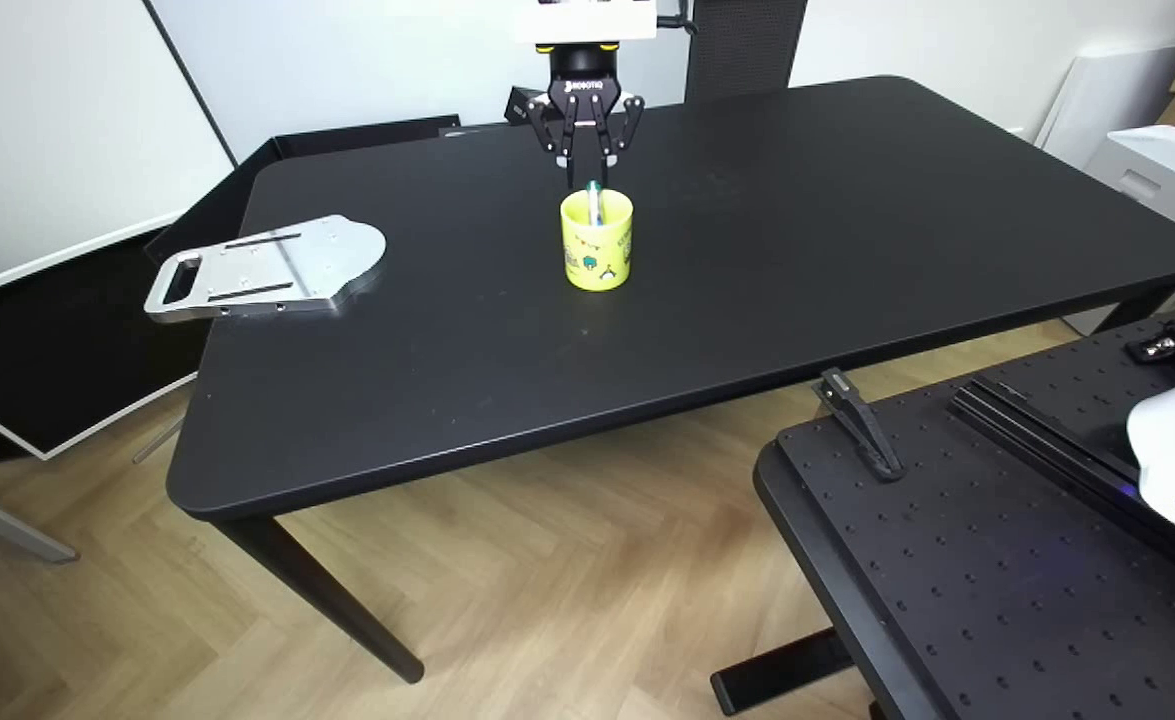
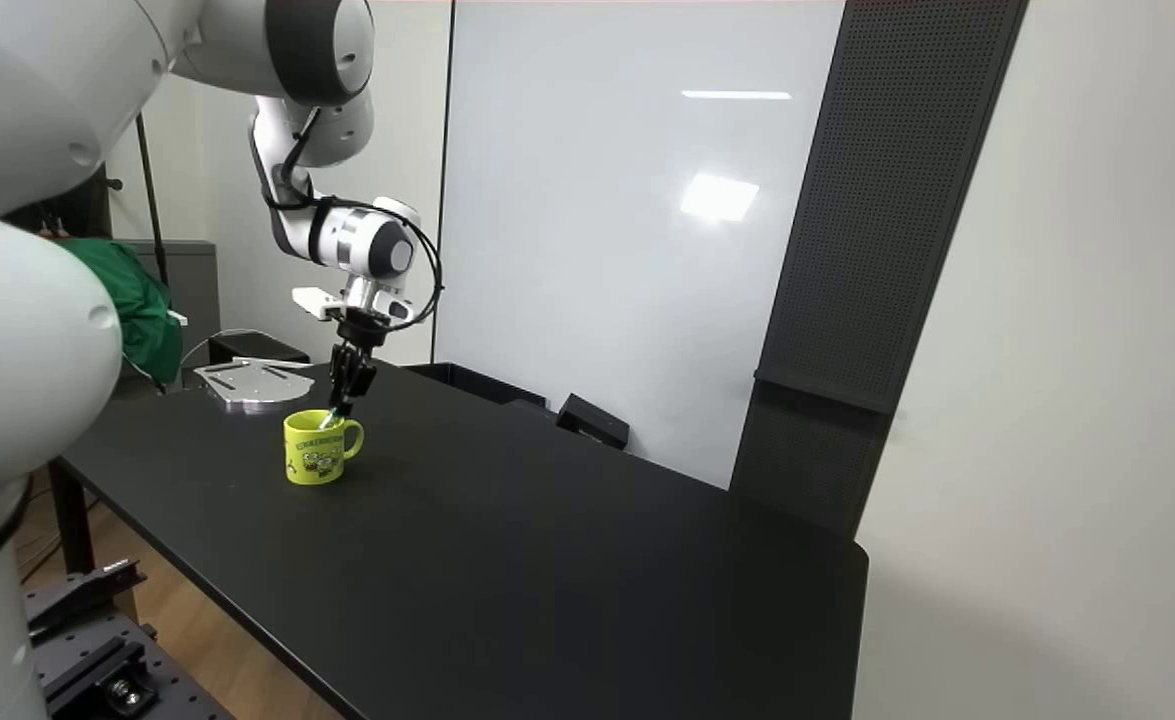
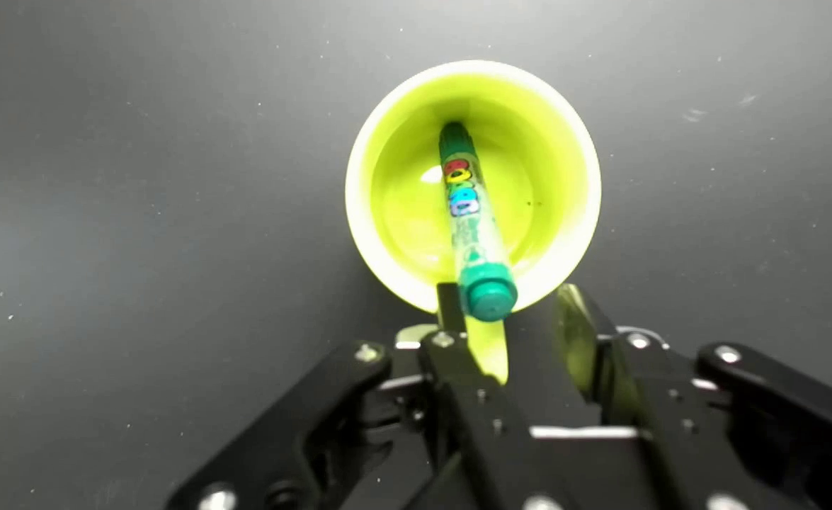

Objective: Remove the marker from the yellow cup

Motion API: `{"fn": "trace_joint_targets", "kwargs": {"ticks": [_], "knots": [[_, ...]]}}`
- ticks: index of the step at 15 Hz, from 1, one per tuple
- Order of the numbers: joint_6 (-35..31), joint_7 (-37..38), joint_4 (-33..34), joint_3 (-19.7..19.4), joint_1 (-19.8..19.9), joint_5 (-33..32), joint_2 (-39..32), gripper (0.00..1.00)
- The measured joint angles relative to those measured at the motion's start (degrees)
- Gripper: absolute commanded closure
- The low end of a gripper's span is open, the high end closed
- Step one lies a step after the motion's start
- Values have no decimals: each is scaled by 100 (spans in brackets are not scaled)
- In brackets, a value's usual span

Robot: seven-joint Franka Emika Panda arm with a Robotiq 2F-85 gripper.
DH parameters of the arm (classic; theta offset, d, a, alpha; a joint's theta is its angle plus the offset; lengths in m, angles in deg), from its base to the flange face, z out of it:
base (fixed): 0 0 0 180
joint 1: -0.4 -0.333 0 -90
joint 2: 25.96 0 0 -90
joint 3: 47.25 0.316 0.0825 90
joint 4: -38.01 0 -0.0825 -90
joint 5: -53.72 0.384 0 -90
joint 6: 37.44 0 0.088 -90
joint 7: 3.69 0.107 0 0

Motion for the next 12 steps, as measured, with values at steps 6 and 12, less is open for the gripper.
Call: {"fn": "trace_joint_targets", "kwargs": {"ticks": [6, 12], "knots": [[7, 1, 26, -51, 11, 90, 5, 95], [52, 2, 301, -50, 16, 144, 279, 95]]}}
